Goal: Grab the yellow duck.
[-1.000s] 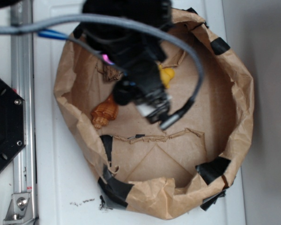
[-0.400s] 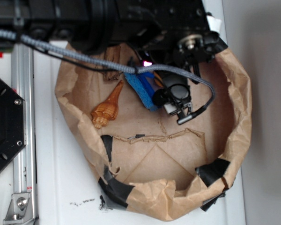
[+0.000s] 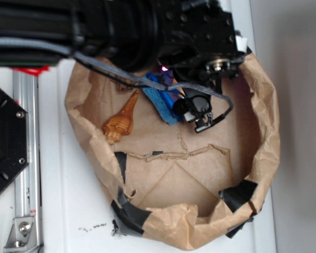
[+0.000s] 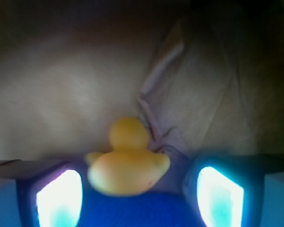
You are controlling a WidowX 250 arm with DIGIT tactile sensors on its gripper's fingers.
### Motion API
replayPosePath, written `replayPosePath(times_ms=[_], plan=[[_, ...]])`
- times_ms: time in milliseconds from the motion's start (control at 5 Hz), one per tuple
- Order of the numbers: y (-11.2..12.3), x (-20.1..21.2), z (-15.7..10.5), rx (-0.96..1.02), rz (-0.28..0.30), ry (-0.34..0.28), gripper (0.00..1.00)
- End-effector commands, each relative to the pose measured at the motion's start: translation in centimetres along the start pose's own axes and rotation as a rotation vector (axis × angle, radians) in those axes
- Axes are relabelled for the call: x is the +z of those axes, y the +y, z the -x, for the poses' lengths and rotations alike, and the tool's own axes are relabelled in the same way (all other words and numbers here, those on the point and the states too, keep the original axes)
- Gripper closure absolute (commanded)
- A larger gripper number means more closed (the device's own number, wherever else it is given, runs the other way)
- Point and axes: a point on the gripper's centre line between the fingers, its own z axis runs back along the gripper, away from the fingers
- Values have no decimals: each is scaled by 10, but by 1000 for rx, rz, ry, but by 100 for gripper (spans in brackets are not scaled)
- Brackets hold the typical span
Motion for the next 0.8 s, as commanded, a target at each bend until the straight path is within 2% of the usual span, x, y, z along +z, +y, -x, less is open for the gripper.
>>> replayPosePath(times_ms=[0, 400, 600], plan=[[2, -24, -11, 20, -5, 23, 100], [3, 31, -16, -61, 30, -114, 100], [8, 65, -14, -56, 85, -178, 100]])
